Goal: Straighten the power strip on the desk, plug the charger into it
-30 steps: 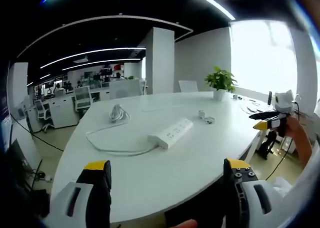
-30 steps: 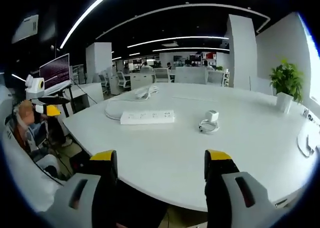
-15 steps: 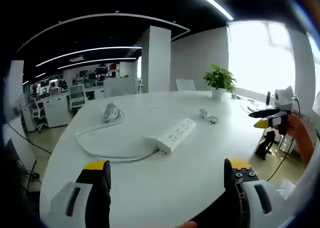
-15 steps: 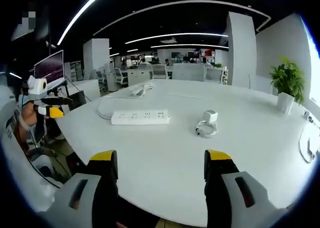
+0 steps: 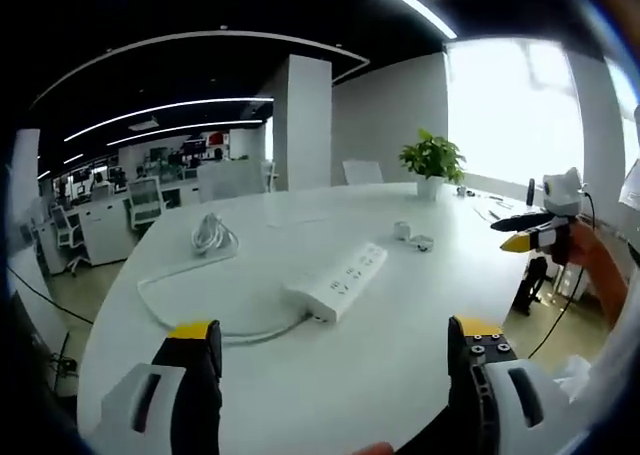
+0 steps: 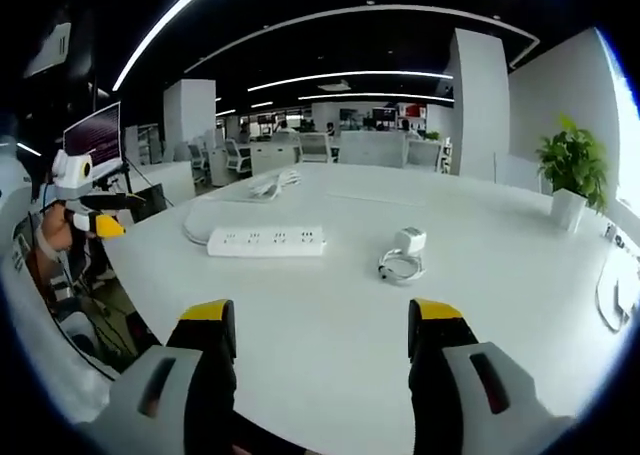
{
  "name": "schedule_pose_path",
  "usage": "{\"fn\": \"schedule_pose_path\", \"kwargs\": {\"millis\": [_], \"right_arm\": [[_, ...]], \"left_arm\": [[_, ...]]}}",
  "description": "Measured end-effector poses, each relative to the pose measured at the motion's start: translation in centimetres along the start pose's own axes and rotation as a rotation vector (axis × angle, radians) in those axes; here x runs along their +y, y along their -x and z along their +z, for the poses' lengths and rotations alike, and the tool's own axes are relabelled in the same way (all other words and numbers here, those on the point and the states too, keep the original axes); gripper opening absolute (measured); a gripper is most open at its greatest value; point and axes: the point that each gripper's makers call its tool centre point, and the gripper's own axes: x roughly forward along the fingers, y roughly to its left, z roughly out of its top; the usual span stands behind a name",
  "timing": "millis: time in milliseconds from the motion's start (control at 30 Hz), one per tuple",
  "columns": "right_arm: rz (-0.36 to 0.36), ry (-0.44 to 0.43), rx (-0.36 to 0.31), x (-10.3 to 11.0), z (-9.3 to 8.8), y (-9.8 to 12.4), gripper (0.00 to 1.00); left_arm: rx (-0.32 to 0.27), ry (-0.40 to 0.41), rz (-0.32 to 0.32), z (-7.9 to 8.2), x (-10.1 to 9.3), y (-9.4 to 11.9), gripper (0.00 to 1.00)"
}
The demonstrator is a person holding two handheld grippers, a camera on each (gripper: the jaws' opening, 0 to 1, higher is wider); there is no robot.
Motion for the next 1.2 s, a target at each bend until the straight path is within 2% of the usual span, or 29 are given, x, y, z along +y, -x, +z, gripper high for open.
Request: {"fn": "schedule_pose_path", "kwargs": {"millis": [67, 233, 533, 767, 1067, 1167, 1200], "right_arm": [[0.004, 0.004, -0.003, 0.1, -0.1, 0.2, 0.70], [0.003, -0.004, -0.006, -0.3, -0.5, 0.7, 0.70], [0.013, -0.015, -0.009, -0.5, -0.9, 0.7, 0.70], [-0.003, -0.015, -0.008, -1.0, -1.0, 0.9, 0.70], [0.000, -0.007, -0.012, -0.5, -0.7, 1.2, 0.70], [-0.006, 0.014, 0.012, -0.5, -1.1, 1.4, 0.71], [-0.013, 0.038, 0.044, -0.6, -1.6, 1.5, 0.72]], "left_arm": [[0.004, -0.028, 0.002, -0.2, -0.5, 0.3, 0.95], [0.017, -0.011, 0.007, -0.5, -0.6, 0.5, 0.94], [0.005, -0.022, 0.031, 0.1, -0.6, 0.5, 0.93], [0.018, -0.026, 0.010, -0.2, -1.1, 0.1, 0.94], [0.036, -0.002, 0.011, -0.9, -0.6, 0.4, 0.90], [0.049, -0.004, 0.040, -1.2, 0.1, 0.7, 0.94], [0.049, 0.003, 0.049, -1.2, 0.4, 0.8, 0.95]]}}
